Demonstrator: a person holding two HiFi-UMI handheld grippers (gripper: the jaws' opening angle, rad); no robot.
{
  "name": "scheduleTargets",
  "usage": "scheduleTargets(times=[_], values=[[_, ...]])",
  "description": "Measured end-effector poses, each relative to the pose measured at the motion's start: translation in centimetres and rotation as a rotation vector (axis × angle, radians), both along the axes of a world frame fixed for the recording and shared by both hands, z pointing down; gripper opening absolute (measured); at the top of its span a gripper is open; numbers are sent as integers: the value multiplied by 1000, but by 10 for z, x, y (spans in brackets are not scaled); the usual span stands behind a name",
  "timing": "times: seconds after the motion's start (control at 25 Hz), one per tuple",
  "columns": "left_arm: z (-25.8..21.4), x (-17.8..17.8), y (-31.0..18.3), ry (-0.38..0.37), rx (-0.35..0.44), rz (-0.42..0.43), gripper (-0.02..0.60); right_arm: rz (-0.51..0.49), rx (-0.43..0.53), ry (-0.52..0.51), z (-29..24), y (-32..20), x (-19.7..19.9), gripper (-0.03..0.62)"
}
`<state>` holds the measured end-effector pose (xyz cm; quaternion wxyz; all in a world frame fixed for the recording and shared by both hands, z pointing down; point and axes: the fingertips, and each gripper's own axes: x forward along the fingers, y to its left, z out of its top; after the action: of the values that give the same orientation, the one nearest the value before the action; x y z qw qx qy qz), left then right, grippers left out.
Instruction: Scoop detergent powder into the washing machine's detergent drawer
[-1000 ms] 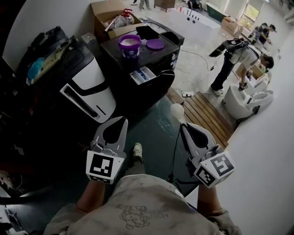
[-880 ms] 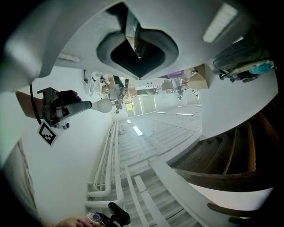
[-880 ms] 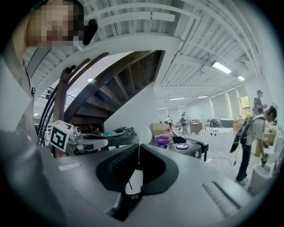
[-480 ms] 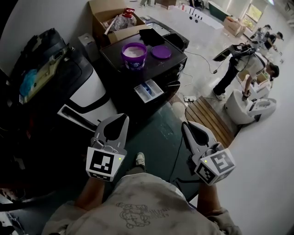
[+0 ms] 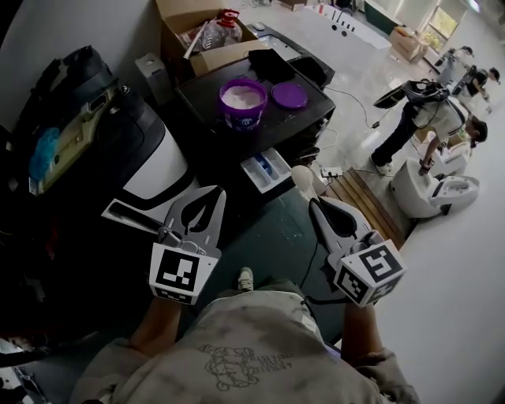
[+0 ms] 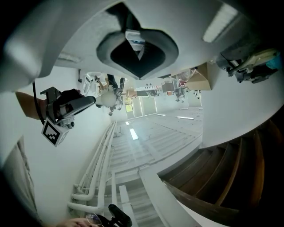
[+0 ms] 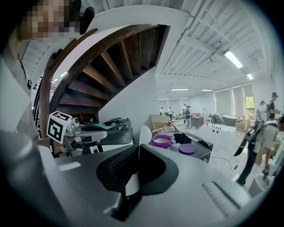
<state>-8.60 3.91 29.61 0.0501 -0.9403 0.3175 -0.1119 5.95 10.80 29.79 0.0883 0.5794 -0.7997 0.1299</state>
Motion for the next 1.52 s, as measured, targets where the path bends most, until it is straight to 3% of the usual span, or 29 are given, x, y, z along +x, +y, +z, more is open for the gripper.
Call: scheduleTargets(times=[0.44, 0.68, 0.76, 1.08, 1.36, 1.52], values=[[16, 16, -57, -14, -18, -46, 0, -34, -49, -4, 14, -64, 28, 35], [15, 49, -104, -28, -13, -88, 0, -95, -66, -3, 22, -119, 63, 35], [19, 60, -122, -22, -44, -116, 0, -122, -79, 4, 25, -140, 74, 35], [19, 89, -187, -52, -29, -231, 0, -270, -118, 30, 34, -224, 107, 35], [27, 96, -226, -52, -77, -376, 0, -421, -125, 55, 41, -282, 113, 35], [28, 97, -241, -64, -49, -432, 0, -502, -129, 60, 46, -307, 111, 35]])
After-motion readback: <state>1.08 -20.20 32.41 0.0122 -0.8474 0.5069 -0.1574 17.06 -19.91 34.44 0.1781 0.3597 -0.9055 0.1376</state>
